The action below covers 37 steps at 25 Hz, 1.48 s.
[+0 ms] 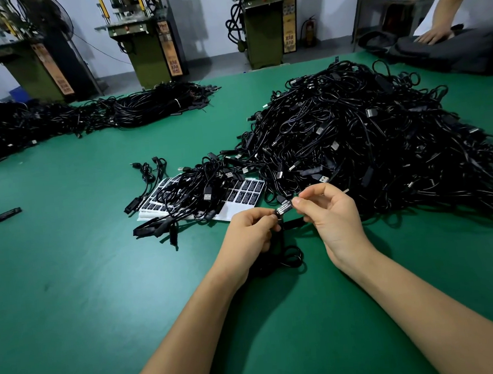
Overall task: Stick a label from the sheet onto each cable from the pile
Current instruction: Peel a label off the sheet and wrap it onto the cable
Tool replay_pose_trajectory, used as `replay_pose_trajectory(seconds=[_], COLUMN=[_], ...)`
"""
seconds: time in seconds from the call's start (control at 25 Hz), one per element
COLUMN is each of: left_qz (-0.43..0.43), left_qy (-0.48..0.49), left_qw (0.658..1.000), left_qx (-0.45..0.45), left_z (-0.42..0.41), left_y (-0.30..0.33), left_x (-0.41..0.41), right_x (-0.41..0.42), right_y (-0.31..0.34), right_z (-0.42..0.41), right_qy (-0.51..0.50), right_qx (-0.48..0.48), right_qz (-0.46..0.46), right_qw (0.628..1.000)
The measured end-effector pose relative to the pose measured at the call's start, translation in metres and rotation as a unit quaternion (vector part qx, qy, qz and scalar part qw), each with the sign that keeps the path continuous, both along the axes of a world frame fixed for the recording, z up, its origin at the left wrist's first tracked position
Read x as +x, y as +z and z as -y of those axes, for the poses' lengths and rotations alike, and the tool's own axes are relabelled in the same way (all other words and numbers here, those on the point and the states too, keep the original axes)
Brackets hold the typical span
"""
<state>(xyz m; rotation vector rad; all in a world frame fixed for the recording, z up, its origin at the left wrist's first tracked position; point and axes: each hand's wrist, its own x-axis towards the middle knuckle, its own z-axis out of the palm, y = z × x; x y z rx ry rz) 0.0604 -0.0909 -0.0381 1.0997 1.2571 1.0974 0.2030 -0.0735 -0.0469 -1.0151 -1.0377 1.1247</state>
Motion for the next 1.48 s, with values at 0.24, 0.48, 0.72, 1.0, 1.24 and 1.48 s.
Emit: replay_pose_trajectory(seconds=[0.24, 0.48, 0.72, 1.0, 1.24, 1.48], left_qz=[0.011, 0.003, -0.01, 0.0, -0.028, -0.043], left_qy=[-0.005, -0.005, -0.012, -0.008, 0.004, 0.016], left_qw=[1.0, 1.0, 1.0, 1.0, 0.999, 0.999], left_qx=[-0.005, -0.006, 0.009, 0.014, 0.023, 0.023], left_z=[-0.0004, -0.0007, -0.0004, -0.0002, 0.0007, -0.0004], left_y=[0.001, 0.0008, -0.0009, -0.0005, -0.0012, -0.0027], left_x=[0.0, 0.0004, -0.0003, -0.0003, 0.001, 0.0028], right_x=[0.0001, 0.0009, 0.0001, 0.0001, -0.0005, -0.001], right_y=[-0.0036, -0.005, -0.0055, -0.0066, -0.0062, -0.0047], right_z=[-0.0019, -0.0025, -0.0027, -0.0038, -0.0025, -0.0005], right_qy=[-0.008, -0.01, -0.018, -0.024, -0.024, -0.029], right_qx=[0.001, -0.003, -0.004, -0.003, 0.002, 0.003], right_qz=[0.015, 0.022, 0.031, 0.036, 0.052, 0.059], right_qw=[1.0, 1.0, 0.999, 0.999, 0.998, 0.998])
